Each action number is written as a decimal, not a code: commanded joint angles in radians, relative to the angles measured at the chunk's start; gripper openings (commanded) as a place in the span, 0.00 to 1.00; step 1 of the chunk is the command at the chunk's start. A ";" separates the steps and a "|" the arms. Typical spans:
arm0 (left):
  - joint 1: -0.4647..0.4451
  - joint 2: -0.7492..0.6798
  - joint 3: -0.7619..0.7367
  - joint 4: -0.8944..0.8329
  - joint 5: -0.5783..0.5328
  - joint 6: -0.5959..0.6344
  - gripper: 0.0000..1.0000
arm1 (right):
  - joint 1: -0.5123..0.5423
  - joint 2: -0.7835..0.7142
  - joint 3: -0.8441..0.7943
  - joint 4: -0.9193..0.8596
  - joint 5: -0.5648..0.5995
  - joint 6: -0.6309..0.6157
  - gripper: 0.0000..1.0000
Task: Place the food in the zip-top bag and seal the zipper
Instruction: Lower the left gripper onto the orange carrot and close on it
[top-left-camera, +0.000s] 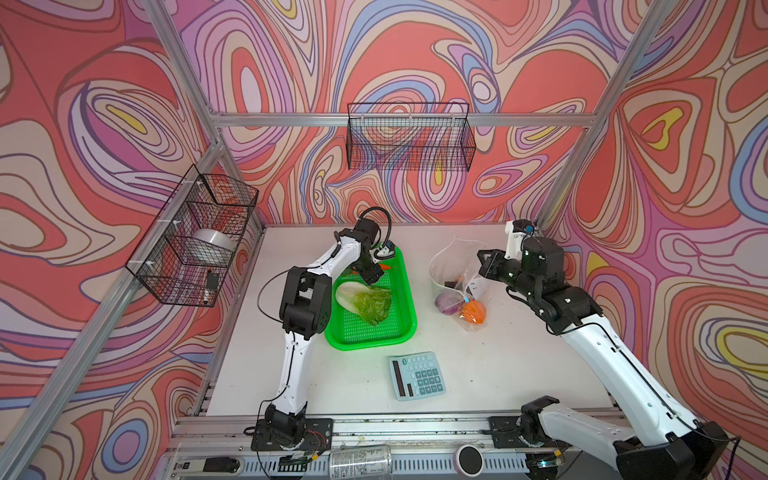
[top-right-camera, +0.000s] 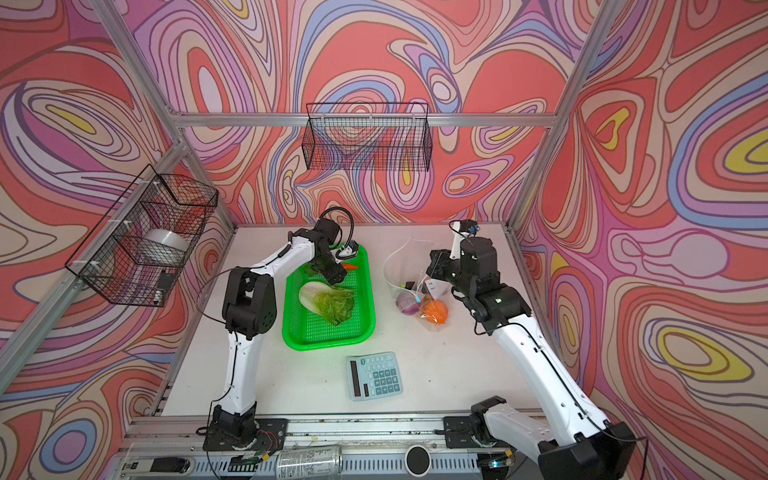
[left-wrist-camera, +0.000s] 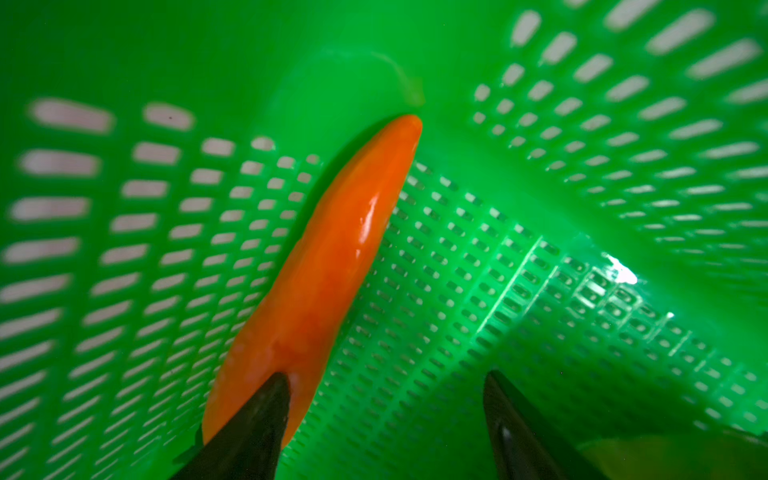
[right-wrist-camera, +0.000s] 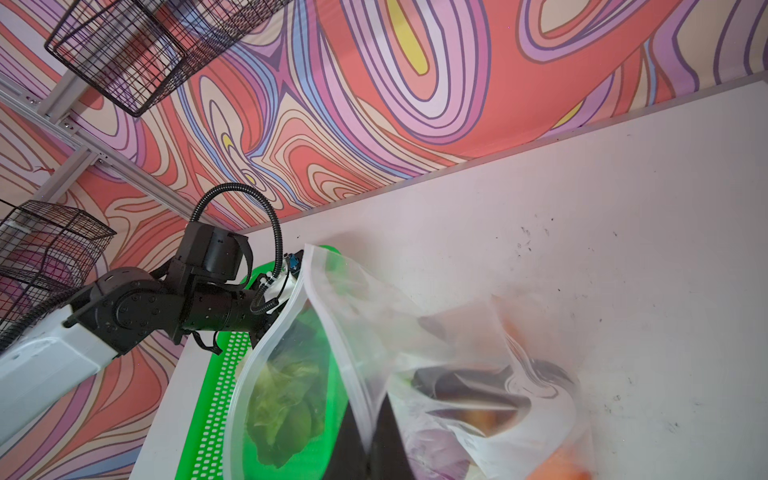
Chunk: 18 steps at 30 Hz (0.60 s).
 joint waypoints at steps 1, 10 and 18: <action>0.012 0.044 0.025 0.020 -0.018 0.027 0.76 | -0.002 0.000 0.018 -0.011 0.022 0.001 0.00; 0.011 0.062 0.032 0.045 -0.043 -0.013 0.81 | -0.002 0.018 0.028 -0.008 0.025 -0.001 0.00; 0.016 0.084 0.051 0.079 -0.103 -0.036 0.85 | -0.002 0.025 0.025 -0.004 0.021 -0.002 0.00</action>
